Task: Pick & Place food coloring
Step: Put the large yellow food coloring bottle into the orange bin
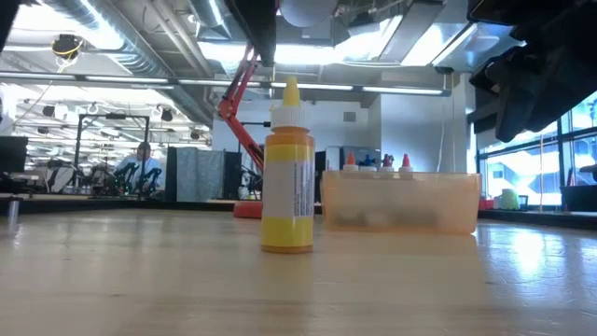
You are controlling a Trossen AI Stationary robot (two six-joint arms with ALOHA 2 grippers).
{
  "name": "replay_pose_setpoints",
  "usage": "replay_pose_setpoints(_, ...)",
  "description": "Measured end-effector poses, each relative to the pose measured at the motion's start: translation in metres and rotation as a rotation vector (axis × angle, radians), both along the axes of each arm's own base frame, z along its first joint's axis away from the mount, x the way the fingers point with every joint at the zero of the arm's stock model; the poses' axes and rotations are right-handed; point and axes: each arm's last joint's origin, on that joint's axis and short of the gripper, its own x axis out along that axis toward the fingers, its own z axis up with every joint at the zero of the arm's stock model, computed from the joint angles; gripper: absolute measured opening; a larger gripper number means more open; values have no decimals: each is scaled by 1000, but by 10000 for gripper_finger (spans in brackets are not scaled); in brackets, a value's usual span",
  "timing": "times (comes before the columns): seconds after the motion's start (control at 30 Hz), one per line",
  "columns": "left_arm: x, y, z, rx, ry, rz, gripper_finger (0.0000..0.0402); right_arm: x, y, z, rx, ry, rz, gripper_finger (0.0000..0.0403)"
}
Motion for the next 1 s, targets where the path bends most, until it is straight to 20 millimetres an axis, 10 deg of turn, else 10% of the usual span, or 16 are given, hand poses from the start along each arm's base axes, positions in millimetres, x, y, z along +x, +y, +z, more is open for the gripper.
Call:
replay_pose_setpoints(0.17,-35,-25,16,240,-215,41,176,0,2,1,7,-10,5,155)
replay_pose_setpoints(0.5,-51,-50,-30,-182,-498,-80,176,27,17,27,-31,-426,239,155)
replay_pose_setpoints(1.0,-152,12,-60,-107,-890,-85,174,57,-15,42,-82,-626,148,155)
